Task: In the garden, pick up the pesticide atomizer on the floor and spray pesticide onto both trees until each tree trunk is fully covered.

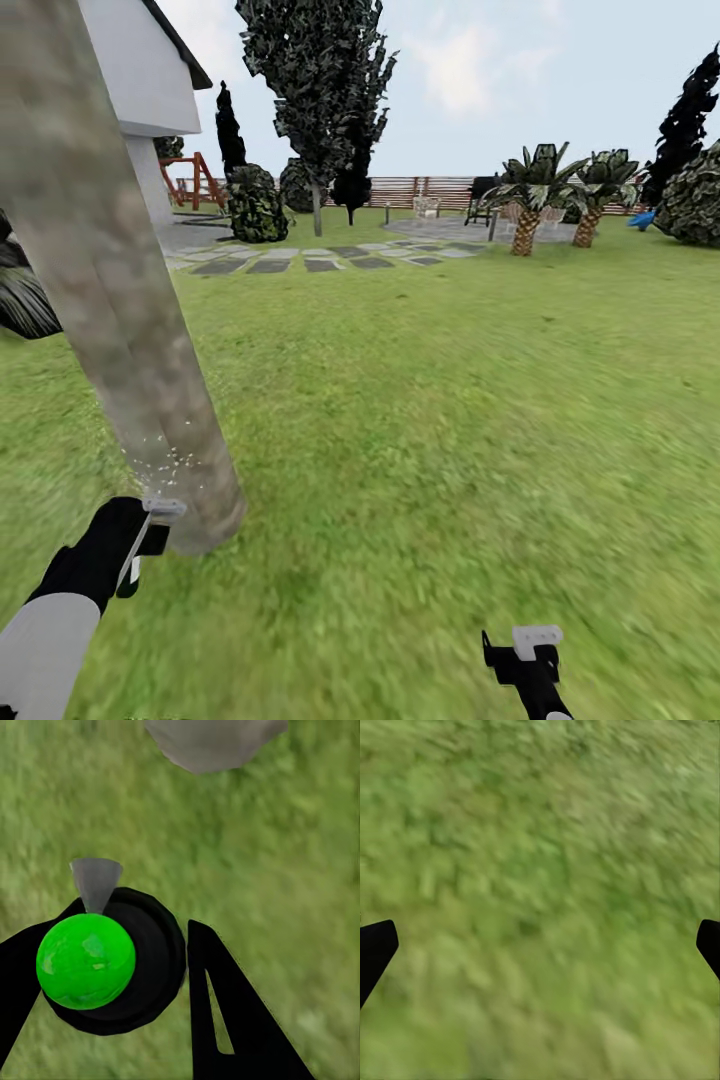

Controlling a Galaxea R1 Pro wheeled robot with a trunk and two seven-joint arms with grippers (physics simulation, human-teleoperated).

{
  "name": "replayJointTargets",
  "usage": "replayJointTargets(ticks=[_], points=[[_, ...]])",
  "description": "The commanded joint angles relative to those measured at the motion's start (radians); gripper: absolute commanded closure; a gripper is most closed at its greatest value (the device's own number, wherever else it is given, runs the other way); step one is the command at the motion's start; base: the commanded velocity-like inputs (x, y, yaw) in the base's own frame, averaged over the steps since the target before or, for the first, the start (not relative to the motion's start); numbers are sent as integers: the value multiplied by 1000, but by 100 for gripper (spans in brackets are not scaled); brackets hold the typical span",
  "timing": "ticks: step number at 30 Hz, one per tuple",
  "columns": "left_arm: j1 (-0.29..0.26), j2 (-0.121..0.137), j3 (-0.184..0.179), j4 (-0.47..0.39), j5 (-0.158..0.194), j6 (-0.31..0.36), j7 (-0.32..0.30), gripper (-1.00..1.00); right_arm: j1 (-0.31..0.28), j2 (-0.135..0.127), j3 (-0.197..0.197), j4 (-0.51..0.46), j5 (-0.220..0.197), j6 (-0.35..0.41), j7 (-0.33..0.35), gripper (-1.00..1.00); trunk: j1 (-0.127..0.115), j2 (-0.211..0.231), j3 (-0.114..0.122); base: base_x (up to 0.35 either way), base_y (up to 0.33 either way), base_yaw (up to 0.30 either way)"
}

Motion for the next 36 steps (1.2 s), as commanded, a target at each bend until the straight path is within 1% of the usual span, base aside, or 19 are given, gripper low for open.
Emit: replayJointTargets(ticks=[1, 6, 13, 17, 26, 36], points=[[5, -2, 2, -4, -11, 0, -6, 100, -1, 0, -8, 1, 11, -3, -3, -100, 0, 0, -1, 60, -37, 138], [17, -3, 7, -11, -6, -8, -3, 100, -1, 0, -8, 2, 11, -3, -4, -100, 0, 0, -1, 44, -33, 25], [17, -4, 7, -7, -4, -35, -3, 100, -1, -1, -9, 2, 11, -3, -4, -100, 0, 0, -1, 204, -189, 1], [17, -5, 6, -5, -2, -38, -3, 100, -1, -1, -9, 2, 10, -3, -4, -100, 0, 0, -1, 158, -227, 32], [17, -6, 7, -12, -2, -38, -3, 100, -1, 0, -8, 2, 9, -3, -3, -100, 0, 0, -1, -59, -268, 263], [17, -6, 8, -1, -1, -37, -3, 100, -1, 0, -8, 2, 9, -3, -4, -100, 0, 0, -1, 142, -258, 277]])
